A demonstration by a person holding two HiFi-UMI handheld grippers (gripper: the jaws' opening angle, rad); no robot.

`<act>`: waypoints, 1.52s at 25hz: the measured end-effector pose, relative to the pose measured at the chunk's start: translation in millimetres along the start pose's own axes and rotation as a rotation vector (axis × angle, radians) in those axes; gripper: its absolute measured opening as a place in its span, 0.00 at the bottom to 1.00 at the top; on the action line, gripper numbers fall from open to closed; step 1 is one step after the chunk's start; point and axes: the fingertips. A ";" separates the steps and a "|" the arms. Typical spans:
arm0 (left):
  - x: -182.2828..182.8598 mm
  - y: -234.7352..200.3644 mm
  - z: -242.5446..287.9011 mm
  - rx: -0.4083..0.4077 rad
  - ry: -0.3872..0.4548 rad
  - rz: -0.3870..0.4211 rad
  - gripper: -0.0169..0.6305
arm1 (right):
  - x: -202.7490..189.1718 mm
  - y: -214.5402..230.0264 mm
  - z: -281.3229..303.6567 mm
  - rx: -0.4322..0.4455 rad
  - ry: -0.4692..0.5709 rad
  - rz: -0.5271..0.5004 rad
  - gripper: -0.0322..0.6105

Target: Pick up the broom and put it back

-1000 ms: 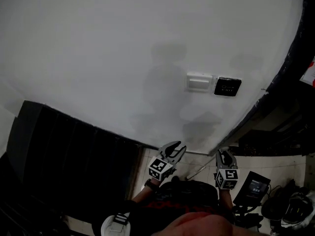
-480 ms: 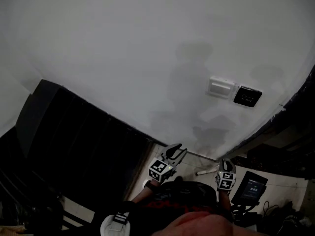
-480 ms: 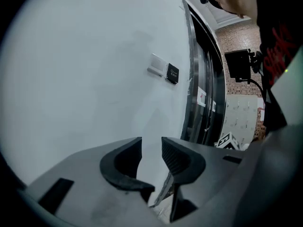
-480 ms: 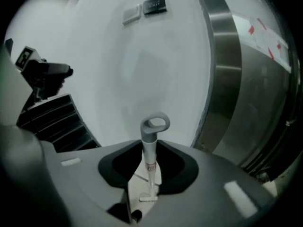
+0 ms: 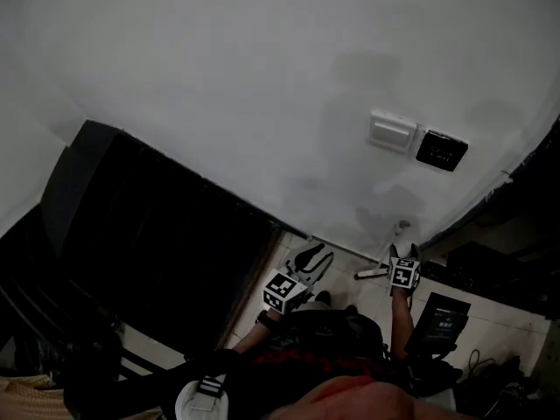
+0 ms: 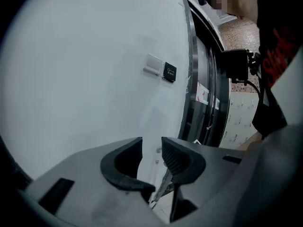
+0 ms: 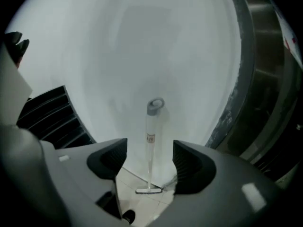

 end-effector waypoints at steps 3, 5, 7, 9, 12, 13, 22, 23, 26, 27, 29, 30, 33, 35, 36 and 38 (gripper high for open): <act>-7.8 15.1 -9.1 0.030 -0.017 -0.011 0.21 | -10.5 0.8 -11.9 0.018 0.053 0.032 0.52; -20.3 25.6 -18.3 0.049 -0.043 -0.021 0.21 | -29.2 -3.9 -19.2 0.039 0.069 0.065 0.51; -37.6 34.5 -32.9 0.064 -0.085 -0.028 0.21 | -55.3 -16.7 -24.9 0.070 0.056 0.099 0.47; -53.8 38.8 -50.2 0.082 -0.124 -0.040 0.21 | -78.7 -34.6 -30.9 0.091 0.028 0.119 0.44; -64.3 44.5 -70.5 0.086 -0.144 -0.048 0.21 | -94.4 -61.2 -52.1 0.093 0.022 0.117 0.39; -64.3 47.7 -74.4 0.077 -0.140 -0.043 0.21 | -94.6 -68.1 -64.0 0.083 0.041 0.116 0.34; -64.0 73.5 -103.5 -0.078 -0.048 0.000 0.21 | -56.6 -128.2 -195.1 -0.006 0.348 0.117 0.05; -65.2 77.6 -113.1 -0.097 -0.034 0.004 0.21 | -54.0 -138.6 -213.6 -0.020 0.370 0.123 0.05; -67.6 84.6 -153.5 -0.140 0.009 0.031 0.19 | -46.5 -183.7 -266.1 -0.041 0.444 0.140 0.05; -69.8 85.0 -169.4 -0.150 0.017 0.036 0.19 | -48.4 -202.0 -280.7 -0.043 0.466 0.138 0.05; -77.9 83.6 -197.4 -0.165 0.013 0.031 0.18 | -54.6 -238.7 -303.9 -0.034 0.496 0.129 0.05; -81.8 83.1 -207.6 -0.173 0.007 0.027 0.18 | -55.5 -254.6 -313.0 -0.023 0.507 0.124 0.05; -84.8 90.3 -233.3 -0.204 0.004 0.031 0.17 | -55.5 -287.1 -340.7 0.000 0.527 0.101 0.05; -81.8 97.3 -247.7 -0.224 0.013 0.032 0.17 | -56.0 -299.0 -358.0 0.003 0.531 0.081 0.05; -81.8 97.7 -250.8 -0.231 0.016 0.029 0.16 | -55.8 -301.8 -362.4 0.002 0.532 0.072 0.05; -85.1 94.0 -252.3 -0.239 0.019 0.022 0.11 | -54.5 -303.6 -365.7 -0.003 0.540 0.062 0.05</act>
Point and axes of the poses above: the fingertips, and each gripper's own axes: z forward along the fingers, y to its right, x out of its top, and after that the axes turned 10 degrees about x, right-handed
